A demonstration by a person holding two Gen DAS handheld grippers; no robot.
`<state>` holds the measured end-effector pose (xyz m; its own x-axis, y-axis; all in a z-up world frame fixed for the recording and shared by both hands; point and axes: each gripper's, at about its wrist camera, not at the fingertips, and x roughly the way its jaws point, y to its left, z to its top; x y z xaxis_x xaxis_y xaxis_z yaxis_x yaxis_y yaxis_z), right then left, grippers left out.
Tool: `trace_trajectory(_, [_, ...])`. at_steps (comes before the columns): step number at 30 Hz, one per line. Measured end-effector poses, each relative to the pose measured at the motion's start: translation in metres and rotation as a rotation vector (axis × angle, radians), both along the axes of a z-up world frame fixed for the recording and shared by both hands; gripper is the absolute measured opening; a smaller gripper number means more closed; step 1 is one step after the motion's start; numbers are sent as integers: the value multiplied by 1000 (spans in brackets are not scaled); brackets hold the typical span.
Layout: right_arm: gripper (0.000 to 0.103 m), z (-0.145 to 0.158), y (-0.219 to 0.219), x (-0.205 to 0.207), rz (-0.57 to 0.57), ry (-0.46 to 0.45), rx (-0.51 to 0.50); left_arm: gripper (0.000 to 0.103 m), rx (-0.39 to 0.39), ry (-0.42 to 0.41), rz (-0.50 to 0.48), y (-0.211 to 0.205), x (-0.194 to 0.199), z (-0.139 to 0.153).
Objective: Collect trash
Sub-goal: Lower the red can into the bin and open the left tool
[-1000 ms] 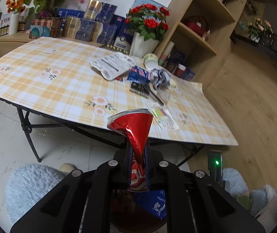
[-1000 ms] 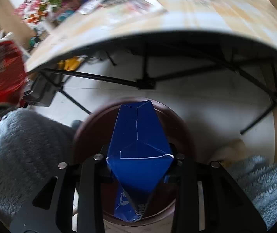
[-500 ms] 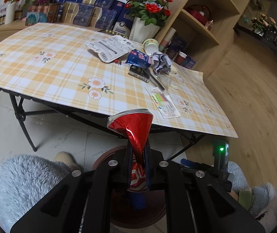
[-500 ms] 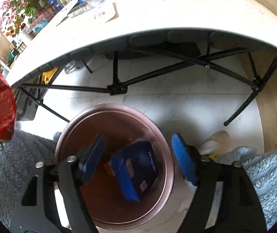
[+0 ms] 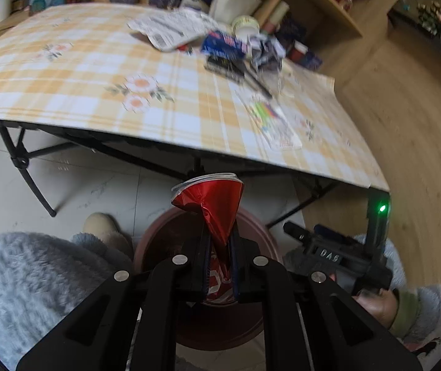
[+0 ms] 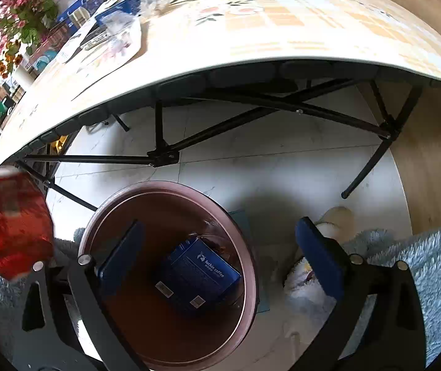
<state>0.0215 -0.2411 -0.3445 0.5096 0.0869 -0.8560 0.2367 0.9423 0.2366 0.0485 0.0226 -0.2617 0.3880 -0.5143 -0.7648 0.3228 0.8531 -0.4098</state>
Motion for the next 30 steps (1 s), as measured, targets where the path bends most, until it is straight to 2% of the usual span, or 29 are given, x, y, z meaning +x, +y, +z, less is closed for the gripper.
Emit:
trace_trajectory(3, [97, -2, -6, -1, -24, 9, 15, 11, 36, 64, -1, -8, 7, -15])
trace_trajectory(8, [97, -1, -16, -4, -61, 7, 34, 11, 45, 125, -1, -17, 17, -32])
trace_trajectory(14, [97, -3, -26, -6, -107, 21, 54, 11, 152, 189, -32, -37, 25, -56])
trace_trajectory(18, [97, -3, -27, -7, -111, 21, 53, 12, 175, 224, -53, -44, 28, -66])
trace_trajectory(19, [97, -3, -27, -7, -110, 21, 52, 17, 176, 228, -52, -45, 29, -68])
trace_trajectory(20, [97, -3, -27, -7, -109, 21, 51, 30, 173, 227, -48, -44, 29, -67])
trace_trajectory(22, [97, -3, -27, -7, -108, 22, 51, 48, 148, 209, -34, -41, 30, -64])
trace_trajectory(24, [97, -3, -27, -7, -109, 21, 53, 55, 105, 181, -5, -34, 30, -57])
trace_trajectory(26, [97, -2, -28, -7, -110, 12, 56, 70, 77, 160, 29, -27, 30, -52])
trace_trajectory(30, [97, 8, -33, -9, -109, -49, 50, 82, 28, 92, 114, -11, 29, -37])
